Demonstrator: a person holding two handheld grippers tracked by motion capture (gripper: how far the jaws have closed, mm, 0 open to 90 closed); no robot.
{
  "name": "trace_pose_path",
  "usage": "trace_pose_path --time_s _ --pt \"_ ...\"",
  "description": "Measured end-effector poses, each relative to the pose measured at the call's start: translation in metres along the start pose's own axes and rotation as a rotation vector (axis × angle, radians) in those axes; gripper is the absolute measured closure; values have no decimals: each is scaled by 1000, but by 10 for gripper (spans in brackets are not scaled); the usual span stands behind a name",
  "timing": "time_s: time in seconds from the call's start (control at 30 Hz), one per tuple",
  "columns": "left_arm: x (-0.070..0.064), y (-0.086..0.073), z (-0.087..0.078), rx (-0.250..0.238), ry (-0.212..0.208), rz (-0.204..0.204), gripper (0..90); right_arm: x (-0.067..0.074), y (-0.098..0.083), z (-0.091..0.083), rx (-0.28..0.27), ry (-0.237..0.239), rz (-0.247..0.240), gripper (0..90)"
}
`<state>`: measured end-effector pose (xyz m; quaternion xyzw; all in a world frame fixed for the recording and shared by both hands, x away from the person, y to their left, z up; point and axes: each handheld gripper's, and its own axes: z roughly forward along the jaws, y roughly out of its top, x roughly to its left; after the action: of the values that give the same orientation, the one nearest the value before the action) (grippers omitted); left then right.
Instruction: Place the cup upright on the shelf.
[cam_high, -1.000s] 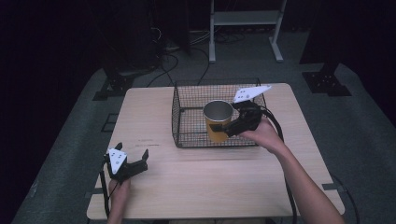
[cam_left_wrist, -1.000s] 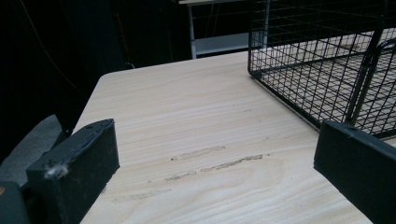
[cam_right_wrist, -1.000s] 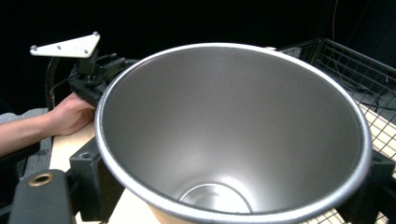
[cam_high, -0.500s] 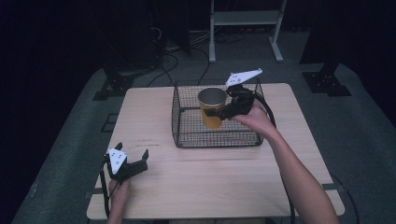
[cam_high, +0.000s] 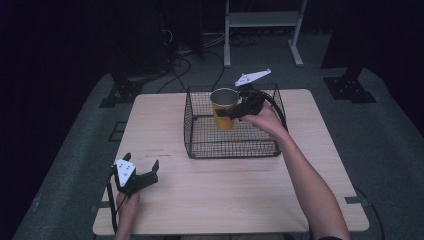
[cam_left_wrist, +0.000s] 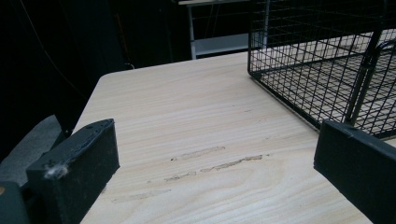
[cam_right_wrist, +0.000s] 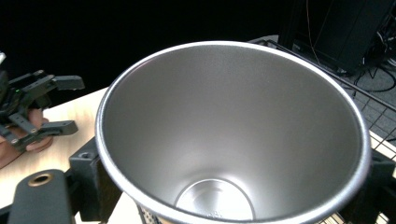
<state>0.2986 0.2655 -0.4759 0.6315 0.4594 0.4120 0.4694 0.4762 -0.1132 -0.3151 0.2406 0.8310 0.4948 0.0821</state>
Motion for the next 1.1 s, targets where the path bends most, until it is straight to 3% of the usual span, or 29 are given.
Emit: trace_pose_path --time_s 0.2,1.1 --pt "0 0 0 -2 0 3 0 -14 -6 14 19 -25 20 124" --pt "0 0 0 0 -1 -1 0 -46 -30 53 99 -9 90 116"
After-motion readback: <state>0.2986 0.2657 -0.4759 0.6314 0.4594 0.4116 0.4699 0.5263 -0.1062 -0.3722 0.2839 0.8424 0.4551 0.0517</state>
